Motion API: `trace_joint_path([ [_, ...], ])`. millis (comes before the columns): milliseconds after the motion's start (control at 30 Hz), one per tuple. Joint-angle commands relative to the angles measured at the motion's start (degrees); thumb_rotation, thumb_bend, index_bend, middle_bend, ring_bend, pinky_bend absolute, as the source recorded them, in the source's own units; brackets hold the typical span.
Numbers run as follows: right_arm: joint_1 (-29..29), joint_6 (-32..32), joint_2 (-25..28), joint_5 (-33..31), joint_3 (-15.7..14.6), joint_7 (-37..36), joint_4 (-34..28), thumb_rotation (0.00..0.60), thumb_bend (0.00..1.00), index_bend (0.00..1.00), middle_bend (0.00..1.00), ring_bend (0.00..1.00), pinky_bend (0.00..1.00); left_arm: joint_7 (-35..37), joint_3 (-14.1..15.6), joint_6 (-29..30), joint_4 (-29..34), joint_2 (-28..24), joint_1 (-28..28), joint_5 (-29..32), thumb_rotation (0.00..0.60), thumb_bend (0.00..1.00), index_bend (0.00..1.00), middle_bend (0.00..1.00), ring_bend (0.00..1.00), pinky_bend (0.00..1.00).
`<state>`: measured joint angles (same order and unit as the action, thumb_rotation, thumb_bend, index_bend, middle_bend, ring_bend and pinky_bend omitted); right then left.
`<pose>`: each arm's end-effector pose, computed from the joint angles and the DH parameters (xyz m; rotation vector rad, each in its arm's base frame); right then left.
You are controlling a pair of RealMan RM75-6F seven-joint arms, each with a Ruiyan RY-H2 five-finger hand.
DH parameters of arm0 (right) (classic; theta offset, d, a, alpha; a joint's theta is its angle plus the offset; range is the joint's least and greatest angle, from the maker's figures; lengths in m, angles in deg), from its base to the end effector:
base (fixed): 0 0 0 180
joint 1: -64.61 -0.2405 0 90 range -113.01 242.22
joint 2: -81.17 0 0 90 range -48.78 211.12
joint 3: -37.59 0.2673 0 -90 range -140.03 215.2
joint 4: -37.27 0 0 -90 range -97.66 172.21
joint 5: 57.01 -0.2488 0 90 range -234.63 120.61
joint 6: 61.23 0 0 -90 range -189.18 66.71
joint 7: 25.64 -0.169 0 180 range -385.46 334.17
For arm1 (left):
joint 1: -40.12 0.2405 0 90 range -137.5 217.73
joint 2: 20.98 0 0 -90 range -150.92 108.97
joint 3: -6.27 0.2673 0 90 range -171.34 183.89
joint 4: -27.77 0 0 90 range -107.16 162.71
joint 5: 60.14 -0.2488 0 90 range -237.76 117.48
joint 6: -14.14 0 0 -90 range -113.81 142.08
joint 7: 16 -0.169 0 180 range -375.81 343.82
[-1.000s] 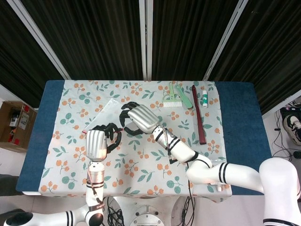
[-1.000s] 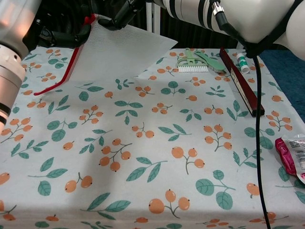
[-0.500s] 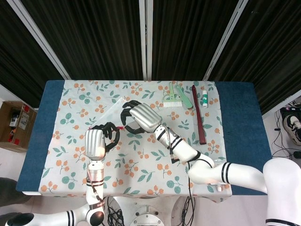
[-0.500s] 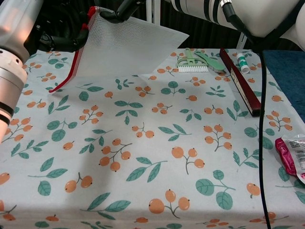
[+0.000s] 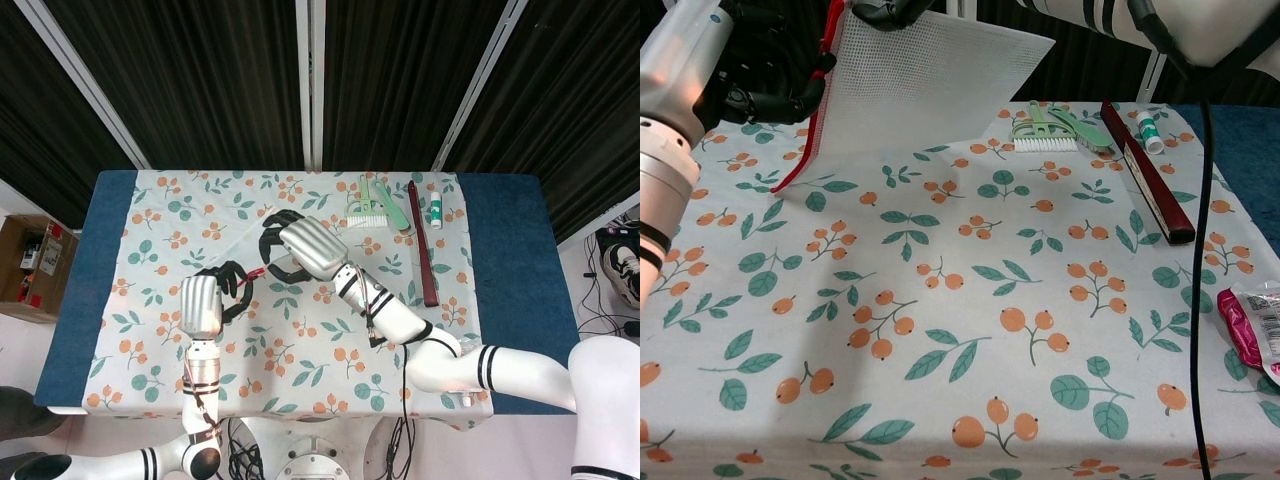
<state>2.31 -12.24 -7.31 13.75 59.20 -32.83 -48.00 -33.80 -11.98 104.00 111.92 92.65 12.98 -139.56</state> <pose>0.0539 -0.4194 -0.0361 2.0188 -1.0612 1.5497 -0.0925 0.3108 -0.0545 -1.1242 -1.0180 -1.4900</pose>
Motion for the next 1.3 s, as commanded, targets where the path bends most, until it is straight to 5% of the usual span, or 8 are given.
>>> trace_joint_path([
  [33,0.16,0.34,0.32,0.24,0.1,-0.2,-0.35,0.6,0.44,0.88,0.47,0.23,0.2,0.08,0.1,-0.12,-0.15,0.08,0.07,0.13,0.6,0.48,0.71,0.76,0.7,0.69],
  [567,2.13,1.95,3.48,1.75,-0.77,-1.43,-3.6,0.6,0.44,0.89,0.47,0.24,0.21,1.11,1.52,-4.51,-6.49,1.32,0.71,4.28,0.6,0.48,0.71,0.76,0.69,0.69],
  [1300,5.31,0.95,6.39,6.8,-6.39,-4.84,-6.4,0.6,0.44,0.89,0.49,0.25,0.22,-0.49,0.7,-15.97,-18.78,1.68,-2.52,10.68,0.6,0.48,0.71,0.76,0.69,0.69],
])
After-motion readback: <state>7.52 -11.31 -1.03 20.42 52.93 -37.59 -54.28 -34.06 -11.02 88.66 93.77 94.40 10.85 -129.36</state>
